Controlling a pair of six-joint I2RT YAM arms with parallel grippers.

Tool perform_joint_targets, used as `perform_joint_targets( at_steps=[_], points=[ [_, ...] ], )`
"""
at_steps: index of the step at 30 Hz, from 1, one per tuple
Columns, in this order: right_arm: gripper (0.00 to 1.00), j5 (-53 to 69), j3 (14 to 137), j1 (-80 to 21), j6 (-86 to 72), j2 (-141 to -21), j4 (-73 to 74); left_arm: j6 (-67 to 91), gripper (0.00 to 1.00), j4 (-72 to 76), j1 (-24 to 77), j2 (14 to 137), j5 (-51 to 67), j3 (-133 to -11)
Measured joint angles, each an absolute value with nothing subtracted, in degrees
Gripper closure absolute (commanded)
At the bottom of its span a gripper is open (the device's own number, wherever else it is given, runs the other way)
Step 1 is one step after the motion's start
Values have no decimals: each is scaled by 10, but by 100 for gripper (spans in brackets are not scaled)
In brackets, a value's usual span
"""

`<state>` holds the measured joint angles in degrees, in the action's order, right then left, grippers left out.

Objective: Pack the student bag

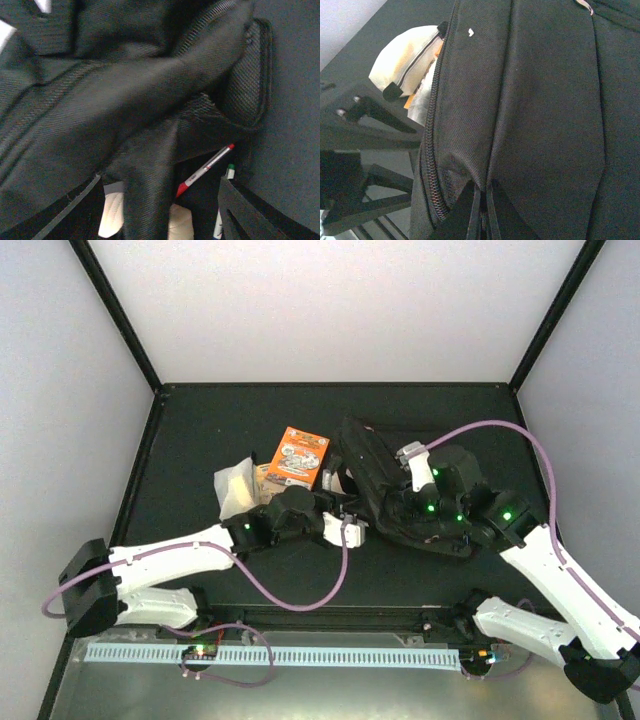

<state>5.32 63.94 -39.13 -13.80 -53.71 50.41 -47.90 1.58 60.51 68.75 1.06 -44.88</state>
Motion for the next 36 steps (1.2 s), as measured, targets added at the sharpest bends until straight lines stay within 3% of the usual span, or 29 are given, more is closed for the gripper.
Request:
perform_joint_targets(
  at_steps=[5,6,8,9,13,16,19,36],
  points=[
    [98,53,646,-391,-140,-538,507,-493,60,23,605,712,8,-449],
    [98,53,648,-391,-141,-540,509,-494,68,27,605,713,7,-449],
    [98,52,651,-391,-142,-543,511,-497,93,41,605,714,0,-448],
    [98,52,652,-391,-143,-544,511,-496,98,48,605,714,-3,-448],
    [92,49,658,-391,-147,-548,511,-496,98,76,605,715,-20,-447],
    [66,47,666,-391,-149,-556,511,-493,98,90,605,719,-27,-447],
    [53,46,675,-391,-155,-558,512,-489,99,95,605,726,-35,-447],
    [52,10,652,-391,-252,-481,661,-463,98,113,580,698,-39,-440]
  ],
)
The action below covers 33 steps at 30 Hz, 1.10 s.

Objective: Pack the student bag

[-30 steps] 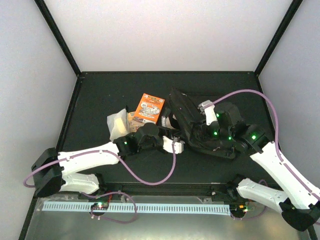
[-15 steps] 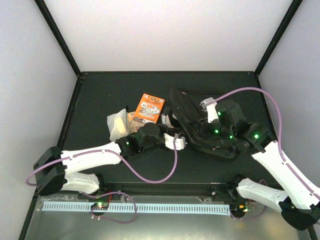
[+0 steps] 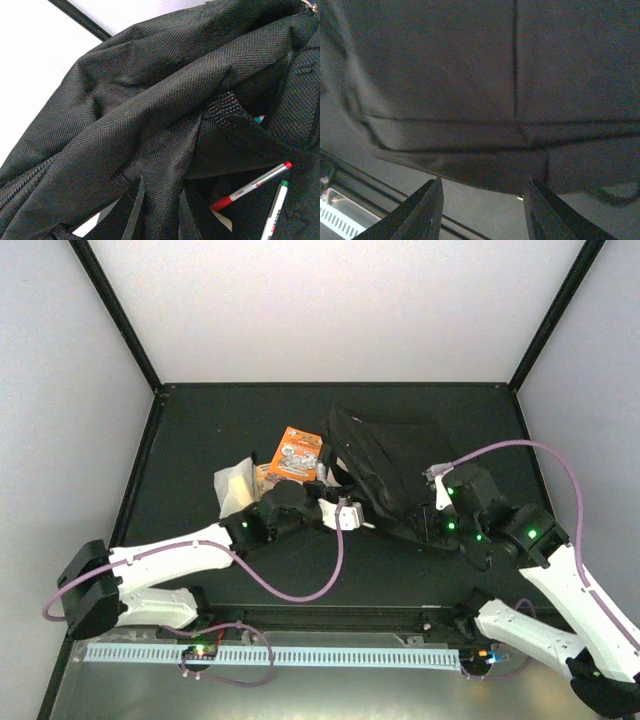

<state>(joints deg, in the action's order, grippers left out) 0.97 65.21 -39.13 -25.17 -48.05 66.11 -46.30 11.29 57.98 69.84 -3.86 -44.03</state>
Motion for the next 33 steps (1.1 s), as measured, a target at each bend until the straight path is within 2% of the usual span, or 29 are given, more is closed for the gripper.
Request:
perform_joint_targets(
  at_steps=[2,3,4,10,20,24,29,31,33],
  points=[
    [52,2,641,-391,-262,-476,672,-463,98,115,577,689,-36,-434],
    [46,-4,636,-391,-266,-475,674,-463,99,117,576,686,-36,-430],
    [44,-10,630,-391,-272,-475,676,-463,99,119,574,681,-33,-425],
    [47,-18,600,-391,-277,-462,678,-463,99,121,561,655,-20,-409],
    [43,57,571,-384,-246,-450,638,-463,98,125,539,644,5,-392],
    [34,83,569,-368,-231,-465,621,-462,98,125,529,641,16,-388],
    [16,102,569,-343,-213,-487,617,-453,98,126,516,630,26,-377],
    [17,106,569,-333,-208,-489,617,-449,99,128,510,626,31,-369],
    [25,109,569,-325,-206,-489,617,-446,99,131,505,624,34,-364]
  ],
)
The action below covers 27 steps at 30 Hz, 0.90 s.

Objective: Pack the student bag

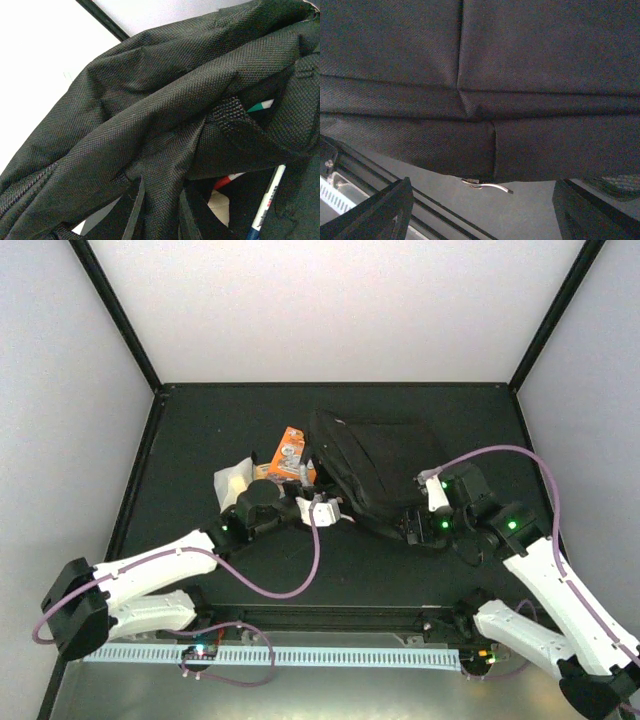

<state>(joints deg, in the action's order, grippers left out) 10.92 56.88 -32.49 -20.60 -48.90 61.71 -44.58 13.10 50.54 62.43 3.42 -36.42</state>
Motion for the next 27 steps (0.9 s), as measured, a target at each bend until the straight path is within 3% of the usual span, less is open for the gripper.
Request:
perform_joint_targets(
  at_steps=[4,18,23,27],
  points=[
    [36,131,568,-317,-196,-493,615,-441,98,135,502,622,41,-359],
    [52,197,560,-317,-177,-507,607,-437,98,136,499,622,46,-359],
    [68,197,546,-317,-187,-507,602,-435,98,136,499,622,46,-359],
    [69,190,535,-317,-201,-505,597,-434,98,136,499,622,46,-359]
  ],
)
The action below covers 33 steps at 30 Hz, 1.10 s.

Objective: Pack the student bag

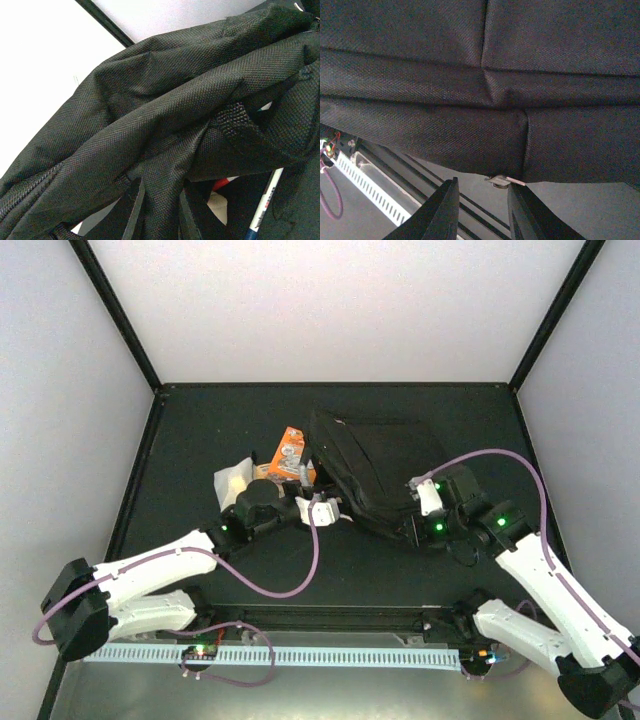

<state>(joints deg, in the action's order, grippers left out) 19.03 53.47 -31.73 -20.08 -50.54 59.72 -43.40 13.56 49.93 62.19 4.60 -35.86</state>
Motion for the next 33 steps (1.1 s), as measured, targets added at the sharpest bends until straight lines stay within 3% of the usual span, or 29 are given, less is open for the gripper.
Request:
perform_joint_targets(
  at_steps=[6,24,33],
  points=[
    [63,174,535,-317,-214,-498,588,-433,98,134,499,618,48,-359],
    [71,119,550,-317,-271,-491,576,-429,98,133,498,612,48,-359],
    [60,95,546,-317,-338,-453,564,-424,98,133,498,612,48,-359]
  ],
)
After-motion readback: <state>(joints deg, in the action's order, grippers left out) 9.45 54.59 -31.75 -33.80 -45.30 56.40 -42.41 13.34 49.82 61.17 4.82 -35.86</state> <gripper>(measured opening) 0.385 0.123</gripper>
